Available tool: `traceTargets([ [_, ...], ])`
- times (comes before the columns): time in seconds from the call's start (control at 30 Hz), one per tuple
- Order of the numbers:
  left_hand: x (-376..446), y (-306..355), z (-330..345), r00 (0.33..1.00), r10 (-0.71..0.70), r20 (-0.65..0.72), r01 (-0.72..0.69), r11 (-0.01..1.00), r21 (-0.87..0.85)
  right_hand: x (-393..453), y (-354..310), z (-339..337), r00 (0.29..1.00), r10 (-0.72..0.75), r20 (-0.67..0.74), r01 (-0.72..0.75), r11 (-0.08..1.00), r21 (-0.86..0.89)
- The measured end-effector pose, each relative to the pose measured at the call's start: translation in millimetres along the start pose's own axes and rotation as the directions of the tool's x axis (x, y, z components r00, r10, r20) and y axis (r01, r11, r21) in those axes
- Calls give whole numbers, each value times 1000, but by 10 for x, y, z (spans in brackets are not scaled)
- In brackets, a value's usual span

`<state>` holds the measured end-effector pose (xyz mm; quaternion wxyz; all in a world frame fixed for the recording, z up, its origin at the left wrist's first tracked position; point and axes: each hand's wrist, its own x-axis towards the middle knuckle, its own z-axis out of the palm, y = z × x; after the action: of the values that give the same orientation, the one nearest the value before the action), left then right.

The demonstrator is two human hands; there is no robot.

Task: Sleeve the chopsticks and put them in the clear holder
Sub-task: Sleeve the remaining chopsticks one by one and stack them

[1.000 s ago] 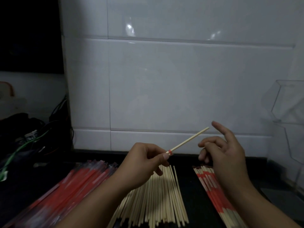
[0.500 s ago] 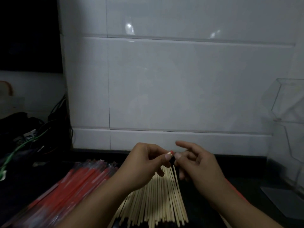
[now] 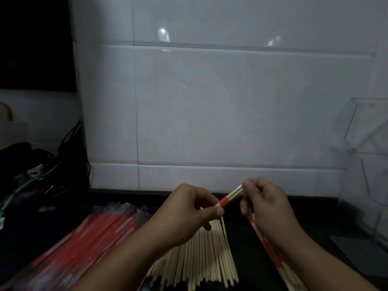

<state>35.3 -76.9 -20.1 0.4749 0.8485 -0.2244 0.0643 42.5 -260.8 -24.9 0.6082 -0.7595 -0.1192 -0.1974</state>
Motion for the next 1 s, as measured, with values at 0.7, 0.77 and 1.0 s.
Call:
traceTargets([
  [0.7, -20, 27, -90, 997, -57, 54, 54, 997, 53, 107, 40, -147, 983, 78, -167, -30, 962, 271],
  [0.77, -22, 28, -83, 999, -39, 26, 40, 999, -5, 103, 1, -115, 987, 135, -82, -87, 898, 431],
  [1.0, -3, 39, 29, 998, -50, -28, 45, 988, -150, 6, 53, -14, 975, 125, 185, -167, 958, 234],
])
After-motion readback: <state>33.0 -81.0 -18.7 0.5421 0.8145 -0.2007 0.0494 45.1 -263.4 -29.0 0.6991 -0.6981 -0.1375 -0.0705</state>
